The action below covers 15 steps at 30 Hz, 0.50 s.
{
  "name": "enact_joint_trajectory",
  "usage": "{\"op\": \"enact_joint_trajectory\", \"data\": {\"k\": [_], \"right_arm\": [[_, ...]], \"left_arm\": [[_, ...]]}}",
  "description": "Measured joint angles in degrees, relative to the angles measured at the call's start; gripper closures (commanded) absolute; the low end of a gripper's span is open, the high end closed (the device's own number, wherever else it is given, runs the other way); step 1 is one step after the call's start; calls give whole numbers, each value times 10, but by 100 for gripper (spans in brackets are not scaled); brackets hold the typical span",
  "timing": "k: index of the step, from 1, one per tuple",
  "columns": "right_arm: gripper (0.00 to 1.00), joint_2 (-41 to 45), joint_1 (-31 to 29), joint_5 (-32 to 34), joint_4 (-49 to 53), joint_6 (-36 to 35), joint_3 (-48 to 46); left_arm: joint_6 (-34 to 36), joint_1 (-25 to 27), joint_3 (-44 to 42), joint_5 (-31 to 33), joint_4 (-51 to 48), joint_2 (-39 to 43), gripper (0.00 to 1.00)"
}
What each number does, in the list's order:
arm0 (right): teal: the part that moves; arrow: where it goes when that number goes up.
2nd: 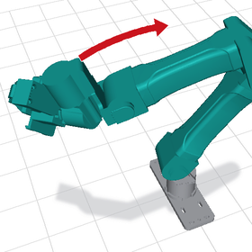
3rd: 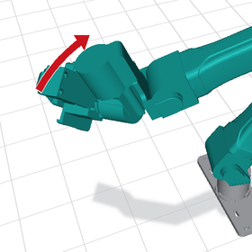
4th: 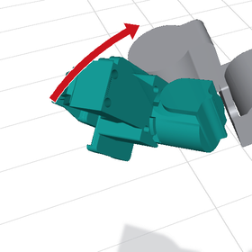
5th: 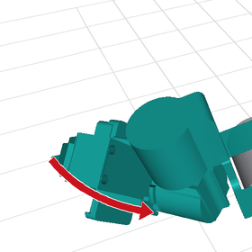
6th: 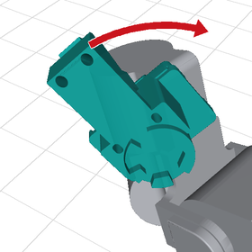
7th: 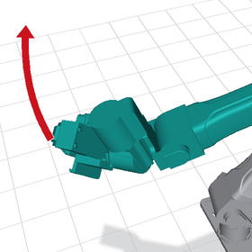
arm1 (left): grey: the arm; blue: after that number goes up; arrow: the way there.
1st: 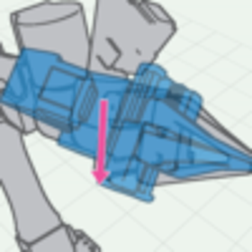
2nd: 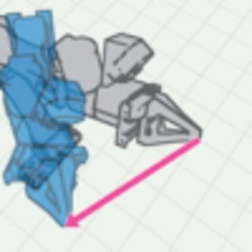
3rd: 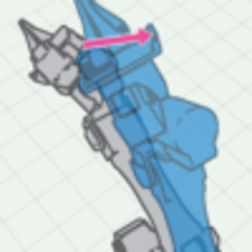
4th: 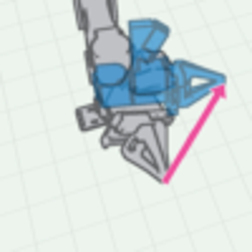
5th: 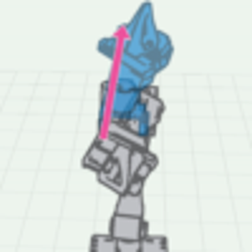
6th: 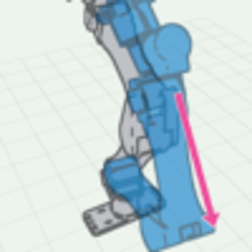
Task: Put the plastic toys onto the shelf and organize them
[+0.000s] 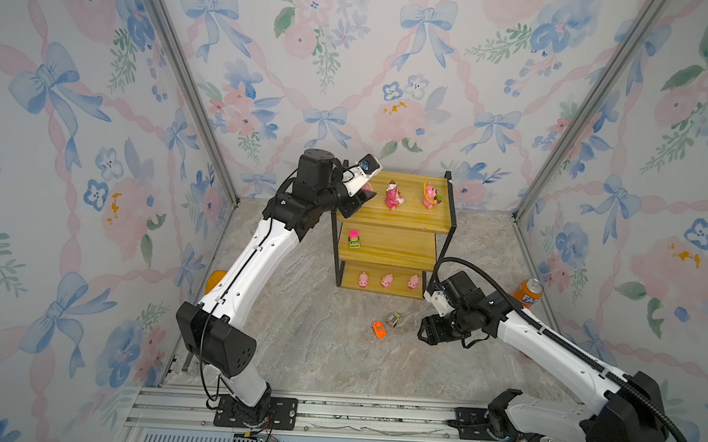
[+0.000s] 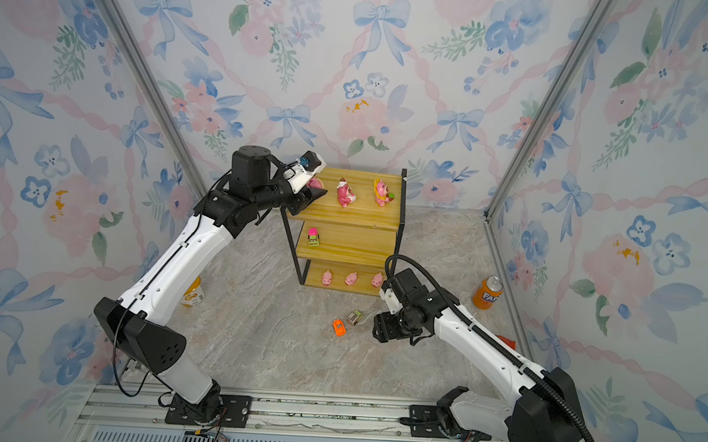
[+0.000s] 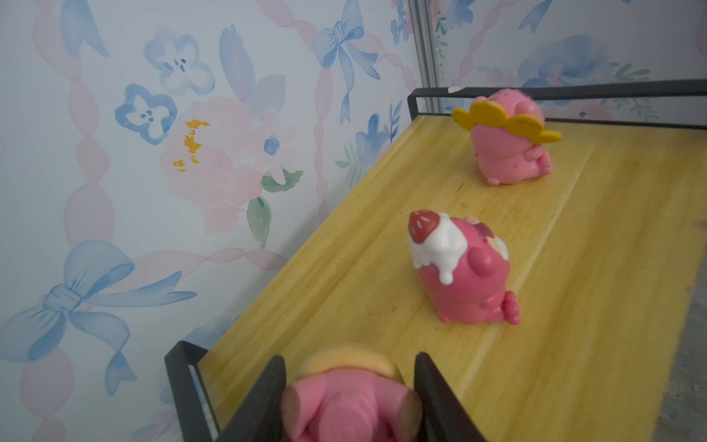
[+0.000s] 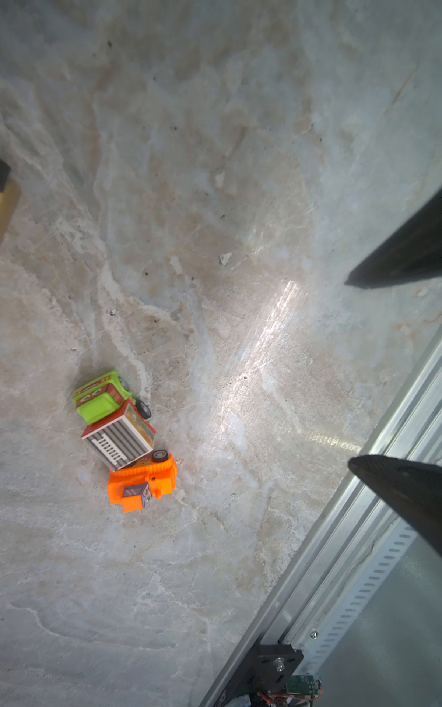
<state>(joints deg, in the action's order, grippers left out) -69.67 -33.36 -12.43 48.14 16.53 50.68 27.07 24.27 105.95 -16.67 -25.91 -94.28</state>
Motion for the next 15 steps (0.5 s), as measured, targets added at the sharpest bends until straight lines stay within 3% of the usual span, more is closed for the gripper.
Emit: {"op": "enact_joint_trajectory", "data": {"k": [9,15], "right_arm": [[29,0,0,3,-3,2,0],[29,0,0,4,-3,2,0]], "left_arm": [[4,0,0,-19,0,0,89],[4,0,-1,-18,1,0,79]]}}
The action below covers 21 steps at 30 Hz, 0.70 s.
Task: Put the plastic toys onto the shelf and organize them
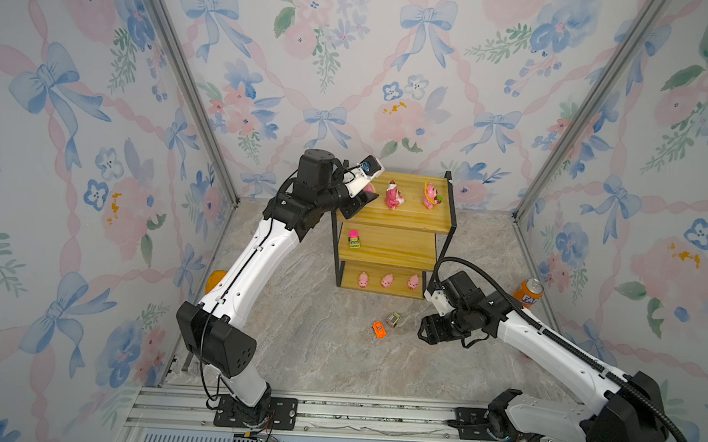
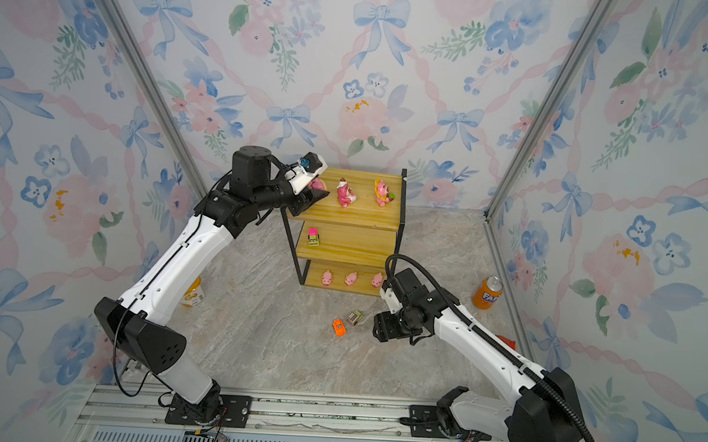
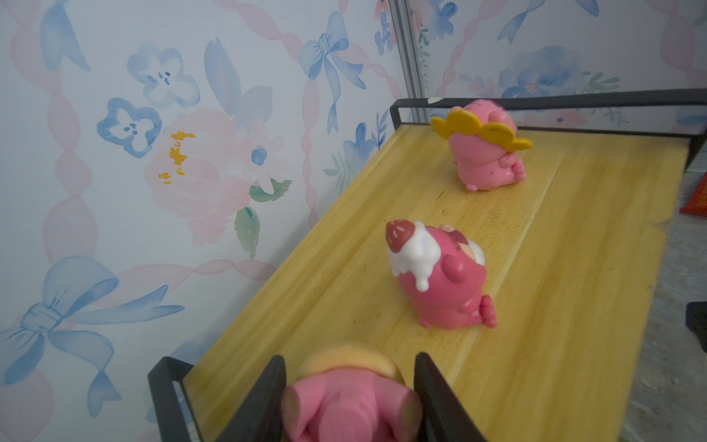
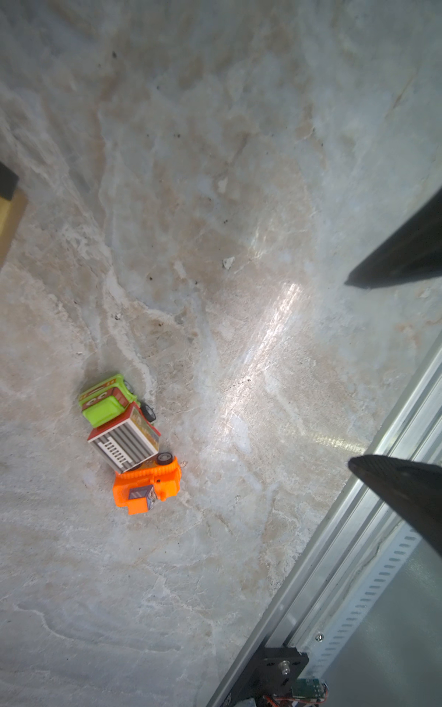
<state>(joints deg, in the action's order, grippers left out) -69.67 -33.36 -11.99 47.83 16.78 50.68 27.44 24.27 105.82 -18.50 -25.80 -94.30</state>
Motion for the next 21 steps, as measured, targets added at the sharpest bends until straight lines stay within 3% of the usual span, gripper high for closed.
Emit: {"op": "enact_joint_trajectory", "data": {"k": [8,10,21], "right_arm": [[29,0,0,0,0,2,0],[29,0,0,0,0,2,0],[27,2,0,0,0,2,0]], "left_arm": [[0,0,0,4,0,0,68],[0,0,0,7,0,0,56],[-4,0,0,16,1,-1,47]]}}
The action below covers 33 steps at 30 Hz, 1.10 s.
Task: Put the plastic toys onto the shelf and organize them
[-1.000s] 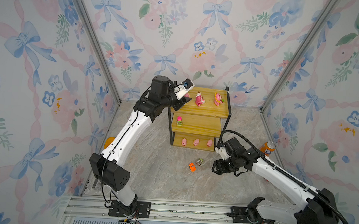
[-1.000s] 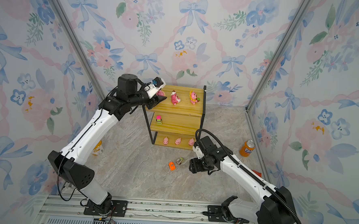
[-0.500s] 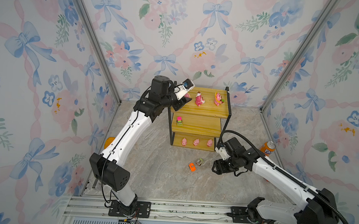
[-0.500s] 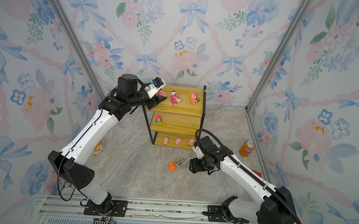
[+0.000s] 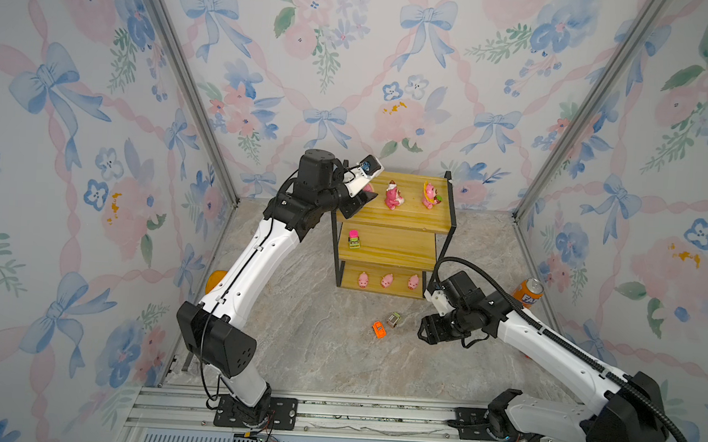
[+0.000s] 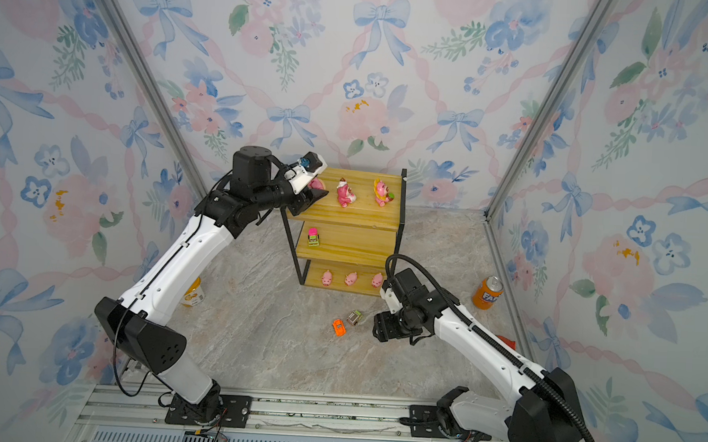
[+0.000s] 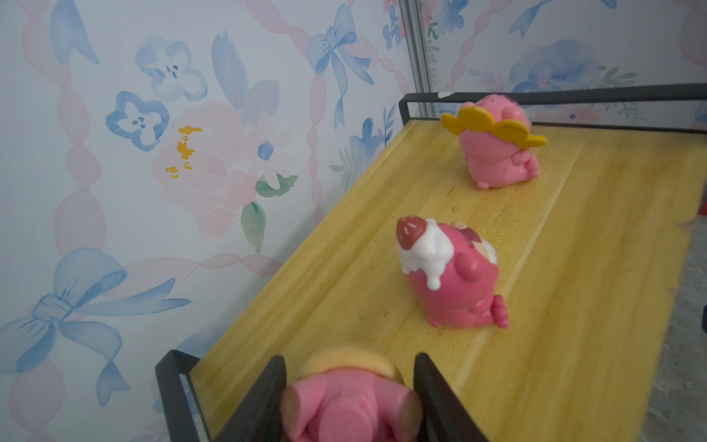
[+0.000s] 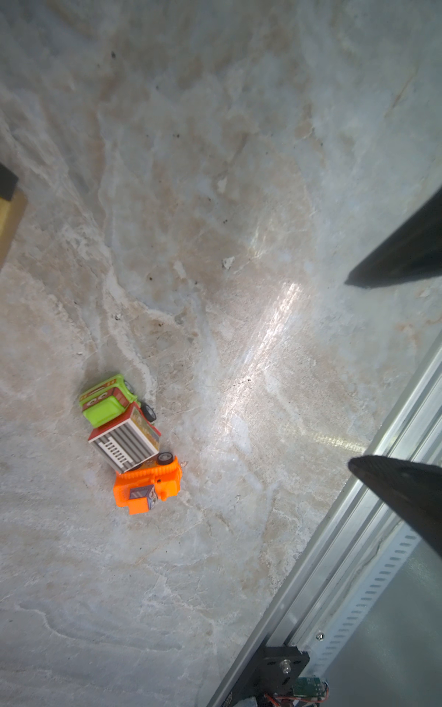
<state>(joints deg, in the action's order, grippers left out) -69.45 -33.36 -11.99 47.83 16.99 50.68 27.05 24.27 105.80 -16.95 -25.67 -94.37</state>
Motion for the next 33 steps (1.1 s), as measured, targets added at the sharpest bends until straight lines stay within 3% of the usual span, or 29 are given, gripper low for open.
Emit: {"op": "enact_joint_trajectory", "data": {"k": [33], "right_arm": [[23,12,0,0,0,2,-1]], "left_arm": [[-23,0,18,20,3,-16,32]]}}
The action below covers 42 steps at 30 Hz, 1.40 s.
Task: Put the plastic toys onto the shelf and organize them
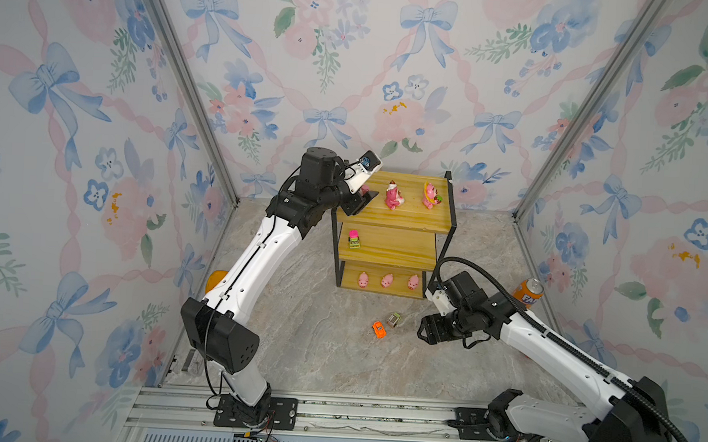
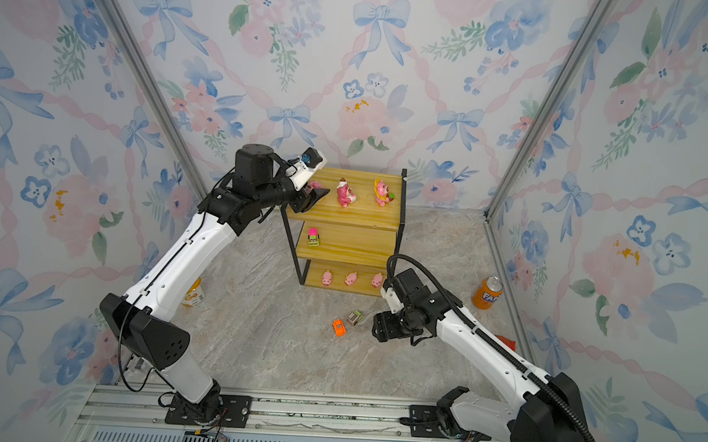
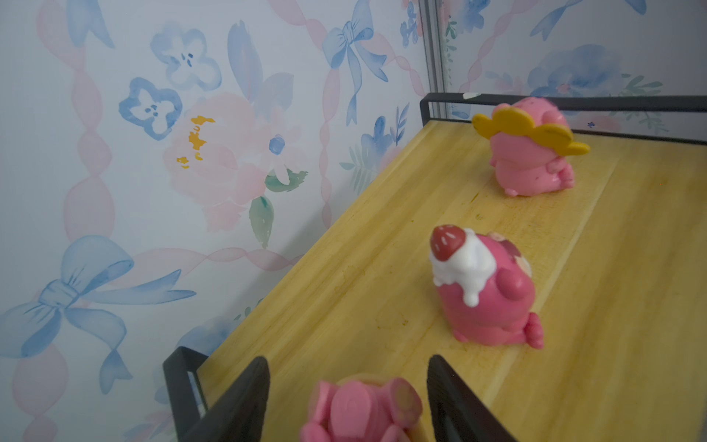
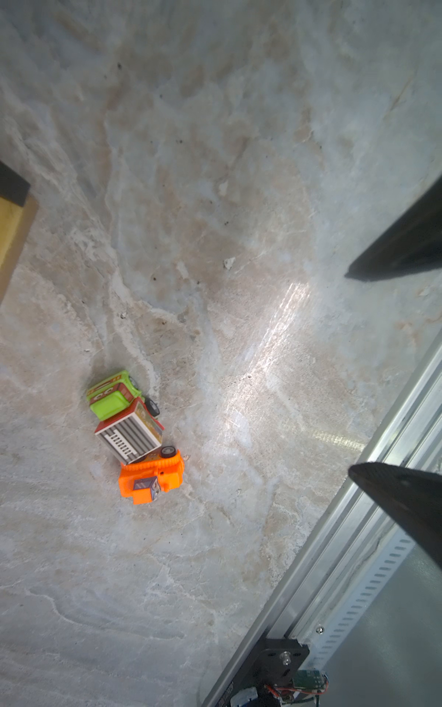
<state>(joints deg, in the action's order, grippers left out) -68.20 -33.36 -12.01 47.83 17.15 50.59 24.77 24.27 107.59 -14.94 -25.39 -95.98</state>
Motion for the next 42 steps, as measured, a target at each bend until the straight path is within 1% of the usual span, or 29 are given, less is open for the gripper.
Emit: {"op": "enact_joint_trajectory", "data": {"k": [12,25,28,34,35,36,38,40,42], "right_arm": [[21,0,0,0,0,0,0],[21,4,0,0,0,0,-2],[21,9,0,0,0,0,-2],[21,27,-1,1,-4,1,-12],[21,32,-9,7,-13,3,-17],[22,38,-15,15,-16,5,-23],[23,56,-38,31,-19,13,-34],[24,70,-63,46,-26,22,-41],[25,81,-90,65,-36,31,-48]], "left_arm": [[-9,0,12,6,0,0,28],[-21,1,24,8,0,0,27],[-21,10,24,17,0,3,27],[-21,58,-7,39,1,48,27],[-24,73,-43,58,23,73,26],[-26,86,-78,72,23,98,26],[-37,128,-160,94,26,159,26],[-57,159,-229,100,39,208,26],[-91,176,-315,107,66,264,26]]}}
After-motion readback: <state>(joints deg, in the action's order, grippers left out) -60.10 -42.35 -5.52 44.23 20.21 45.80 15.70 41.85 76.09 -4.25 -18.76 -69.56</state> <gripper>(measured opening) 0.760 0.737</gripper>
